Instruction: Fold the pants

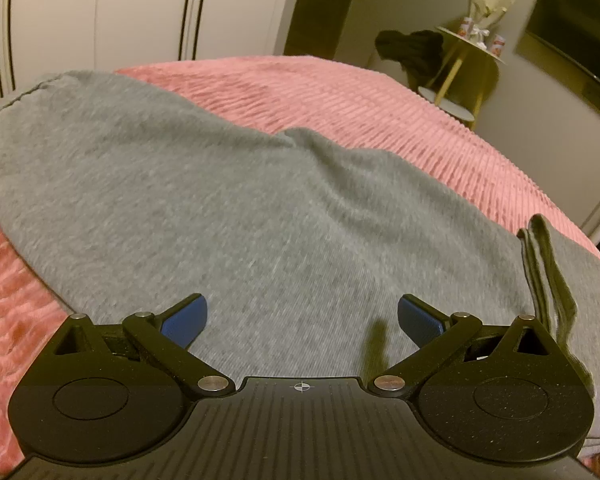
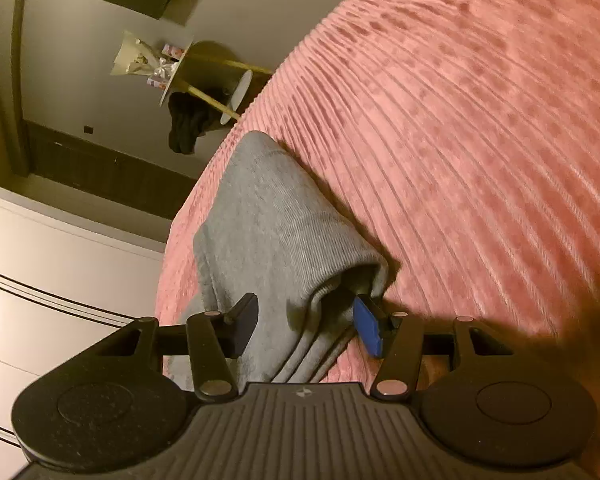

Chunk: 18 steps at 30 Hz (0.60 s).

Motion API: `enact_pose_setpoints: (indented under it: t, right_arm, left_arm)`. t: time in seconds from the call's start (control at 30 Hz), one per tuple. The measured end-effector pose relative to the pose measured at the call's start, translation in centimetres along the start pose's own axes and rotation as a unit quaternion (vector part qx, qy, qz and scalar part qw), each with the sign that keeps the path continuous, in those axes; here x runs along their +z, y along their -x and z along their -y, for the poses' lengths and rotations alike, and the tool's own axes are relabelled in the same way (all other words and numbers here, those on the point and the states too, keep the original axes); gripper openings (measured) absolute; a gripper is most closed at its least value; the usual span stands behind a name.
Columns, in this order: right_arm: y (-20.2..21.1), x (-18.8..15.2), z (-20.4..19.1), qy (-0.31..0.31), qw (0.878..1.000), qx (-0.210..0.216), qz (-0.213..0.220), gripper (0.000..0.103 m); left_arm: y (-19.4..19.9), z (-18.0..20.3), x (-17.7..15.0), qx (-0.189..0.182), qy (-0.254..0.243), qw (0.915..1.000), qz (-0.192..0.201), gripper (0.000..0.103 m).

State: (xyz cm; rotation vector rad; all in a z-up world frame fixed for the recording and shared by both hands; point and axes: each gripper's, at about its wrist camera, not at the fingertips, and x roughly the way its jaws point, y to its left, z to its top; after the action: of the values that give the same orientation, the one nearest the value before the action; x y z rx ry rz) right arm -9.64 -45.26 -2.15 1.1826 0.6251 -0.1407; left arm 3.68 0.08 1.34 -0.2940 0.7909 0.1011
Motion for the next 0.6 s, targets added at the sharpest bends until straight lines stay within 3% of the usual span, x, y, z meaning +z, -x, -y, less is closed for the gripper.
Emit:
enact_pose_setpoints:
  t: [0.2,0.3,0.33,0.6]
  right_arm:
    - [0.3,0.2,-0.4,0.017,1.000,-0.015,0.015,0.050]
    - [0.3,0.2,-0.6,0.031,0.999,-0.023,0.023,0.044]
    - [0.3,0.2,-0.6,0.033,0.999,-0.020,0.022,0.040]
    - [-1.1,0.5,0.5,-0.016,1.000,0.025,-0.008,0.040]
  left_arm:
    - [0.0,0.2,0.0,0.002,-0.005,1.0000,-0.002,0.103]
    - [0.0,0.3,0.0,0.003,-0.008,1.0000,-0.003,0.103]
    - [0.1,0.3,-0.1,0.004,-0.008,1.0000,-0.002,0.103]
    - [0.4,1.2,-0.4,0.009,-0.025,0.9996,0.004,0.103]
